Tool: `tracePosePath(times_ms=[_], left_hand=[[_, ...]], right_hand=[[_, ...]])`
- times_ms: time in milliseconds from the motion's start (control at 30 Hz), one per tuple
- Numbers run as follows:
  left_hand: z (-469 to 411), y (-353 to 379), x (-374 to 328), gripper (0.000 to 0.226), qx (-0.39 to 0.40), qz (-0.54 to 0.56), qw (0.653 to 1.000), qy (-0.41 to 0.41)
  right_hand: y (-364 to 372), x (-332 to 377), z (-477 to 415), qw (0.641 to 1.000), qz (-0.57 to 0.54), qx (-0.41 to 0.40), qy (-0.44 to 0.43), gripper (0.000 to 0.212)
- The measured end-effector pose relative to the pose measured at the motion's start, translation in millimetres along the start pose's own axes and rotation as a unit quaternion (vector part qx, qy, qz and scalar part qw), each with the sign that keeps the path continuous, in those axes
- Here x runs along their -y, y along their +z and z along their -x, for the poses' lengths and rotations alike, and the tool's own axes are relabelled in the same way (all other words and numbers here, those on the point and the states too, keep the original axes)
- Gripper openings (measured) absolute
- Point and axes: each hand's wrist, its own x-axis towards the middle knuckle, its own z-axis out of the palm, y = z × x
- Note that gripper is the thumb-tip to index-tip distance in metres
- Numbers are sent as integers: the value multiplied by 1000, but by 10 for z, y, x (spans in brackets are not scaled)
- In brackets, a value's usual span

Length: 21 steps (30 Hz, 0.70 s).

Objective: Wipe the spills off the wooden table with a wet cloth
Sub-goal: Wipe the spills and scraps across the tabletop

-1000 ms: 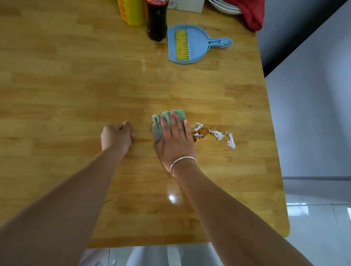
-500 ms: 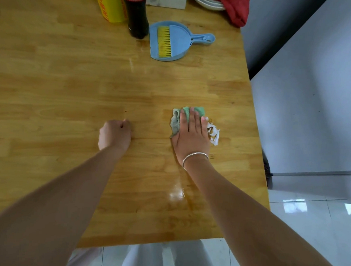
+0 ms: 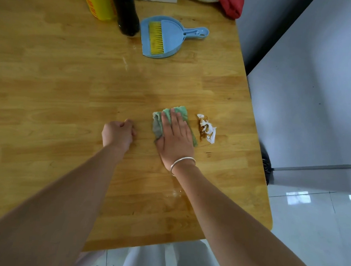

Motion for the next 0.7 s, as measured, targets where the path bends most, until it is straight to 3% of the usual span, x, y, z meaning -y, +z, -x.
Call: tracePosePath(times_ms=[267,433,700], left_hand=[[23,-27,-4,44,10,-6,1000,2],[25,-27,10,44,12,-8,1000,14],[29,-9,20,42,7,-3,1000,24]], right_hand=[[-190,-486,34,998,-10,-29,49,63],[-162,-346,26,995,-34,-56,79,59],[-151,-292,318,998,-53,1,-41,54]])
